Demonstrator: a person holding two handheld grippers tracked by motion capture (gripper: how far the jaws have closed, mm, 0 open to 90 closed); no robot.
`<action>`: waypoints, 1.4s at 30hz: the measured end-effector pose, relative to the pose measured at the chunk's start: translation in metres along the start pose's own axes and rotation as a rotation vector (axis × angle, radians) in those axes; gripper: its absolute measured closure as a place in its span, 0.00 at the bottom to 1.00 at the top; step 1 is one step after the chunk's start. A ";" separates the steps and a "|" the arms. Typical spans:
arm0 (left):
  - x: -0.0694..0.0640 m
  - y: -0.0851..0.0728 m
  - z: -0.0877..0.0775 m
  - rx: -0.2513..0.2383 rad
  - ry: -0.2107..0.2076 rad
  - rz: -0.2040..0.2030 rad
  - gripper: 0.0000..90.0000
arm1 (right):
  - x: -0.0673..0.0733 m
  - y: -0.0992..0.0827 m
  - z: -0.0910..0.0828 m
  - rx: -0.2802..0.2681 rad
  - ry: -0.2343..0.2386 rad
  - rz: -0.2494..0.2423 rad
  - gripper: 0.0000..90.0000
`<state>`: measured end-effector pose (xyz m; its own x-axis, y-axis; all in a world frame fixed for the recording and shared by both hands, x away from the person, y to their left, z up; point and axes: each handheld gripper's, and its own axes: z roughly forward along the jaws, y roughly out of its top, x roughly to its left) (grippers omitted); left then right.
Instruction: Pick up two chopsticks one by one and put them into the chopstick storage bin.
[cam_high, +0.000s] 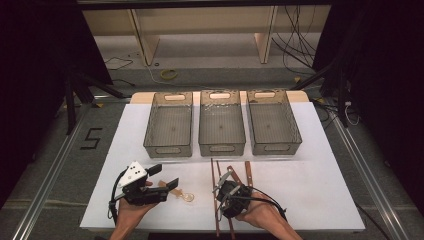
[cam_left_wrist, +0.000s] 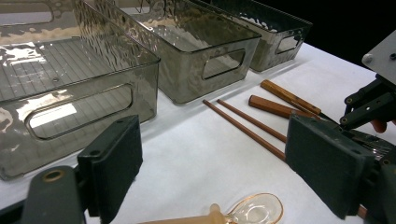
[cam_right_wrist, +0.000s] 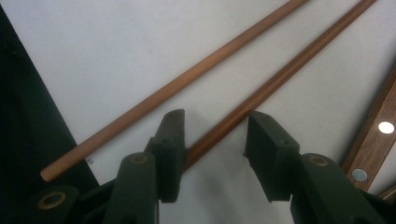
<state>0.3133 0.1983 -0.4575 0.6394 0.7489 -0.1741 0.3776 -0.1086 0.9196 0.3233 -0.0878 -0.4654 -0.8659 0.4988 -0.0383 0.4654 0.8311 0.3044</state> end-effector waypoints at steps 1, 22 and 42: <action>0.000 0.000 0.000 -0.002 0.000 0.000 0.20 | 0.000 0.000 0.000 0.000 0.000 0.000 0.64; 0.001 0.000 -0.001 0.000 0.002 0.002 0.21 | 0.005 0.003 -0.001 0.047 -0.002 -0.041 0.73; 0.000 0.000 0.000 0.001 -0.001 0.006 0.21 | -0.001 0.001 -0.003 0.068 0.024 -0.021 0.93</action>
<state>0.3133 0.1986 -0.4571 0.6420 0.7479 -0.1690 0.3745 -0.1135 0.9203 0.3243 -0.0883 -0.4619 -0.8794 0.4757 -0.0212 0.4577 0.8566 0.2382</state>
